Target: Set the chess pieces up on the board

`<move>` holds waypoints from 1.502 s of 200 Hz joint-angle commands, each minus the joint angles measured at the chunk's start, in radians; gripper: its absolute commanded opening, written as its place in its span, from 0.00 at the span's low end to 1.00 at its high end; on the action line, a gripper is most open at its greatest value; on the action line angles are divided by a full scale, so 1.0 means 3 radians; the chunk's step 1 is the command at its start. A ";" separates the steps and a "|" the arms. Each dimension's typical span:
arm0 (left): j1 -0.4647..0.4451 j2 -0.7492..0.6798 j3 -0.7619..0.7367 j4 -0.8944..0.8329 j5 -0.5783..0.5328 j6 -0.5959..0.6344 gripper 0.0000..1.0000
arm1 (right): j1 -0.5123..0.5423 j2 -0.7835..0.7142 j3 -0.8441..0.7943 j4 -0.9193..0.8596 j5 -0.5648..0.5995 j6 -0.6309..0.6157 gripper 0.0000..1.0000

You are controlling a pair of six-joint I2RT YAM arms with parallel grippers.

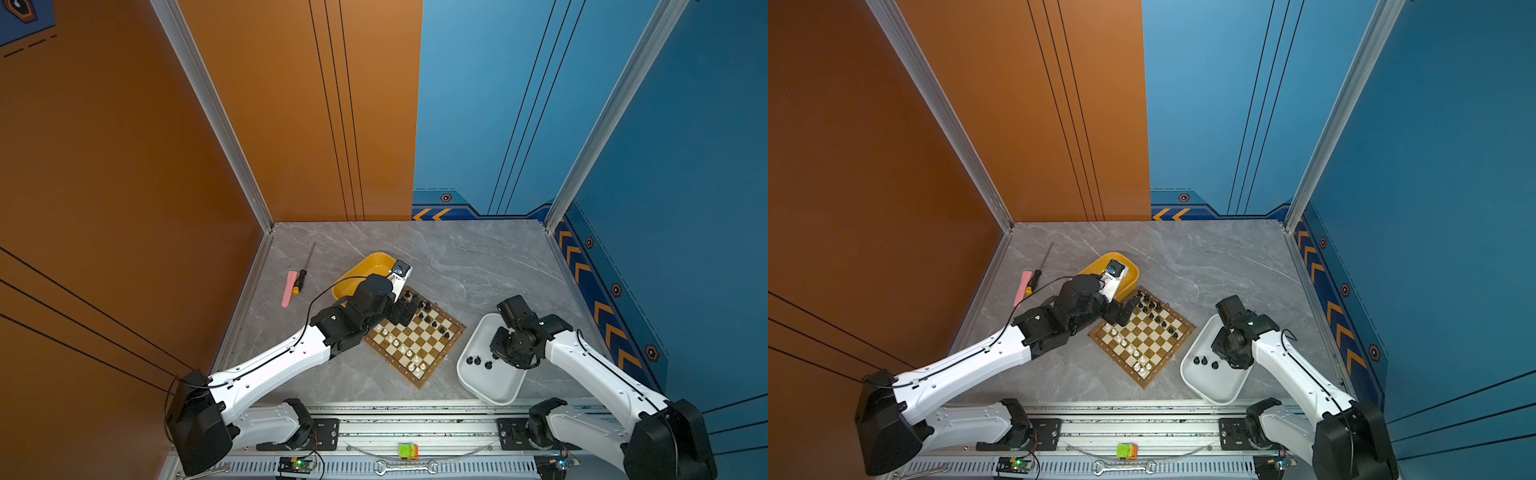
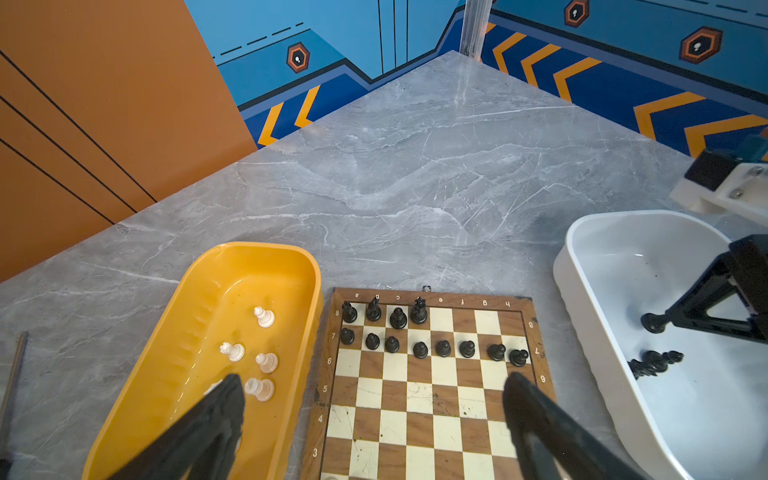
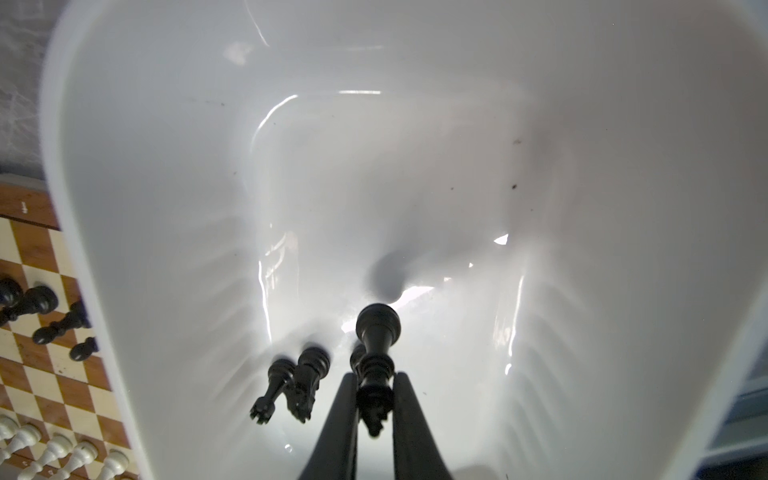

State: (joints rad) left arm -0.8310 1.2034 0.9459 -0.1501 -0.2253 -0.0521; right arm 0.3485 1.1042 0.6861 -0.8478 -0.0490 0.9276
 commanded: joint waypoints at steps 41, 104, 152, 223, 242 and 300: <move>0.0035 -0.0172 -0.0131 0.0004 -0.0139 0.0036 0.98 | -0.0011 0.0145 0.0622 -0.0481 0.0161 -0.0280 0.14; 0.0124 -0.0350 -0.0270 -0.0098 -0.0188 -0.0080 0.98 | 0.0171 0.0721 0.1519 -0.0595 0.0078 -0.0429 0.14; 0.0180 -0.0599 -0.0475 -0.0446 -0.0378 -0.0262 0.98 | 0.0502 0.1526 0.2256 -0.0644 0.0043 -0.0608 0.14; 0.0261 -0.1033 -0.0718 -0.0643 -0.0540 -0.0482 0.98 | 0.0802 0.2512 0.3010 -0.0731 -0.0097 -0.0806 0.14; 0.0265 -0.1080 -0.0737 -0.0731 -0.0580 -0.0545 0.98 | 0.0827 0.2665 0.3110 -0.0756 -0.0129 -0.0847 0.14; 0.0314 -0.1216 -0.0798 -0.0784 -0.0632 -0.0530 0.98 | 0.0833 0.2934 0.3248 -0.0792 -0.0188 -0.0924 0.14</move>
State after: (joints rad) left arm -0.7570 0.8570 0.7139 -0.3611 -0.3908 -0.2039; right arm 0.5964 1.9598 1.6287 -1.0412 -0.0891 0.6750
